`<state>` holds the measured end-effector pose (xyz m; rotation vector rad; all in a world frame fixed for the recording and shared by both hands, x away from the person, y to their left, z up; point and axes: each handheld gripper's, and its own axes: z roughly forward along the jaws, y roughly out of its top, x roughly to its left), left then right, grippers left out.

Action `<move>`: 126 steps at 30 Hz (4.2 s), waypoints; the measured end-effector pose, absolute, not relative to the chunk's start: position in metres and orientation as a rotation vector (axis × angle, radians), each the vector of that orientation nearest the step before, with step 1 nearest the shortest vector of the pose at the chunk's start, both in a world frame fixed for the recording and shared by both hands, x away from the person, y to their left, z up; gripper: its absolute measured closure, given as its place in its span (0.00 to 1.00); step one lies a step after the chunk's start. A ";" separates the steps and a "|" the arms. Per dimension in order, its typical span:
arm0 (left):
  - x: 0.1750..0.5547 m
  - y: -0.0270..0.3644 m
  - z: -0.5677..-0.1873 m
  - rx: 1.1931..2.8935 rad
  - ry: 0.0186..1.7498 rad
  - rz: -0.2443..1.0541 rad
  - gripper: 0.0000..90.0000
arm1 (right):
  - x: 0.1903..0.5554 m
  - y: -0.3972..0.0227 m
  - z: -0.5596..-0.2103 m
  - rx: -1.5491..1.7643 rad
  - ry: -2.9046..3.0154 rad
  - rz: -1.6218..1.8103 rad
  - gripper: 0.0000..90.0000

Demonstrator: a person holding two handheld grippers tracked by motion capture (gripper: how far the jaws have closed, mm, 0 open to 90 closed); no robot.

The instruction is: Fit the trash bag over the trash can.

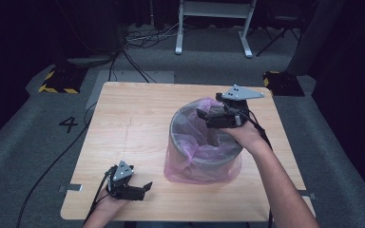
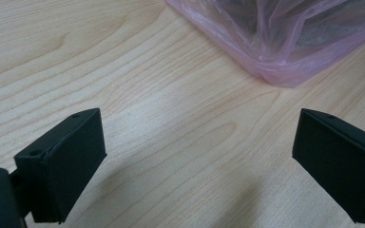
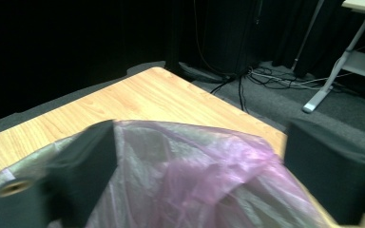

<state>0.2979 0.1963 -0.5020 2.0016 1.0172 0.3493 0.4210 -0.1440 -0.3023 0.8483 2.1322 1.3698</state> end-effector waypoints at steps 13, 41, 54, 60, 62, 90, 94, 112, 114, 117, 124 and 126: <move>0.298 0.197 -0.502 2.003 1.002 0.340 0.04 | 0.421 -0.119 -0.306 0.892 2.053 1.260 1.00; 0.298 0.197 -0.502 2.000 1.007 0.327 0.04 | 0.467 -0.098 -0.374 1.047 2.528 0.874 1.00; 0.299 0.198 -0.502 1.996 1.013 0.328 0.04 | 0.461 -0.090 -0.374 1.020 2.638 0.792 1.00; 0.299 0.197 -0.502 1.995 1.016 0.326 0.04 | 0.449 -0.089 -0.335 0.962 2.583 0.953 1.00; 0.299 0.197 -0.502 1.996 1.016 0.325 0.04 | 0.444 -0.089 -0.325 0.943 2.572 1.003 1.00; 0.301 0.199 -0.502 1.987 1.028 0.317 0.03 | 0.418 -0.049 -0.397 0.794 2.995 0.613 1.00; 0.301 0.199 -0.502 1.989 1.027 0.316 0.03 | 0.422 -0.053 -0.389 0.804 2.942 0.699 1.00; 0.301 0.199 -0.502 1.991 1.028 0.310 0.03 | 0.464 -0.093 -0.359 0.972 2.612 0.885 0.99; 0.302 0.199 -0.502 1.991 1.028 0.308 0.03 | 0.467 -0.093 -0.365 1.001 2.613 0.857 0.99; 0.301 0.200 -0.502 1.991 1.028 0.309 0.03 | 0.468 -0.089 -0.373 1.033 2.629 0.807 0.99; 0.302 0.199 -0.502 1.987 1.031 0.311 0.03 | 0.464 -0.090 -0.365 1.014 2.627 0.854 0.98; 0.302 0.200 -0.502 1.990 1.030 0.308 0.03 | 0.461 -0.089 -0.359 0.995 2.628 0.869 0.97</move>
